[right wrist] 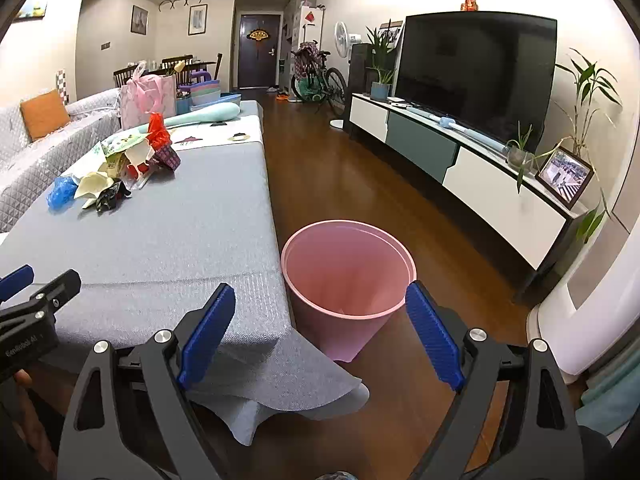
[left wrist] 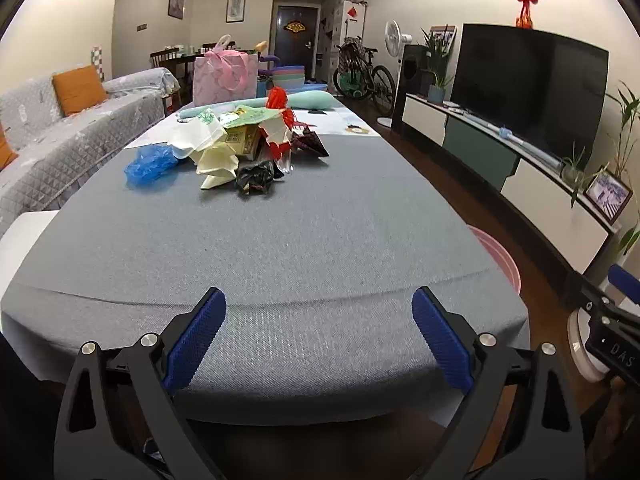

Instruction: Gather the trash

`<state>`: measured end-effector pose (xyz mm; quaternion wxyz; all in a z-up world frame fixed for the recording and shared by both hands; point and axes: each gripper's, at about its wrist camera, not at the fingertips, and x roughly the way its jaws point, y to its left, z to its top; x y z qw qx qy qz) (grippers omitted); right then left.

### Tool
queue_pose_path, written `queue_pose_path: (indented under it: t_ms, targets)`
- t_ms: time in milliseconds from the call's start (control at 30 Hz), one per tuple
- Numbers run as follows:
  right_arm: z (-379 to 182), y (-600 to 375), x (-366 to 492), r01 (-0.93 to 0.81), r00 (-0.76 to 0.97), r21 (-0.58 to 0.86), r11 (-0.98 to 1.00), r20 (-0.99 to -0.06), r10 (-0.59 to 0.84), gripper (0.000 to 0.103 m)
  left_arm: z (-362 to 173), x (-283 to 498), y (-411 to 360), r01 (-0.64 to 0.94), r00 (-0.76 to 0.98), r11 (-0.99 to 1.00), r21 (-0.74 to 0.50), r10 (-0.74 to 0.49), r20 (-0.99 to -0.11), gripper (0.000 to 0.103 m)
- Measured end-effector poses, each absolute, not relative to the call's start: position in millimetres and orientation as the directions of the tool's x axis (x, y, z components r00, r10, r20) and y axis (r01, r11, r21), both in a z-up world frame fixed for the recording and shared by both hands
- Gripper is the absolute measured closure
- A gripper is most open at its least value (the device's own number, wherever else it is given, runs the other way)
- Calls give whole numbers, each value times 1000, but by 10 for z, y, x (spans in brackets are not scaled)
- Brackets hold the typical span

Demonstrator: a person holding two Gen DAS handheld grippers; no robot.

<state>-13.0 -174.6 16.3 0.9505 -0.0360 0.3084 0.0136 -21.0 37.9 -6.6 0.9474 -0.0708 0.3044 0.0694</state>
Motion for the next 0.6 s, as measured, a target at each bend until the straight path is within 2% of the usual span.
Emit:
queue_pose_path:
  t_ms: [167, 600]
  targets:
    - [176, -1763, -149, -37, 819, -67, 997, -574, -8, 18, -10, -243, 375, -170, 826, 981, -98, 87, -558, 12]
    - [215, -1778, -174, -30, 828, -59, 998, -560, -9, 18, -24, -243, 313, -153, 827, 985, -84, 81, -557, 12]
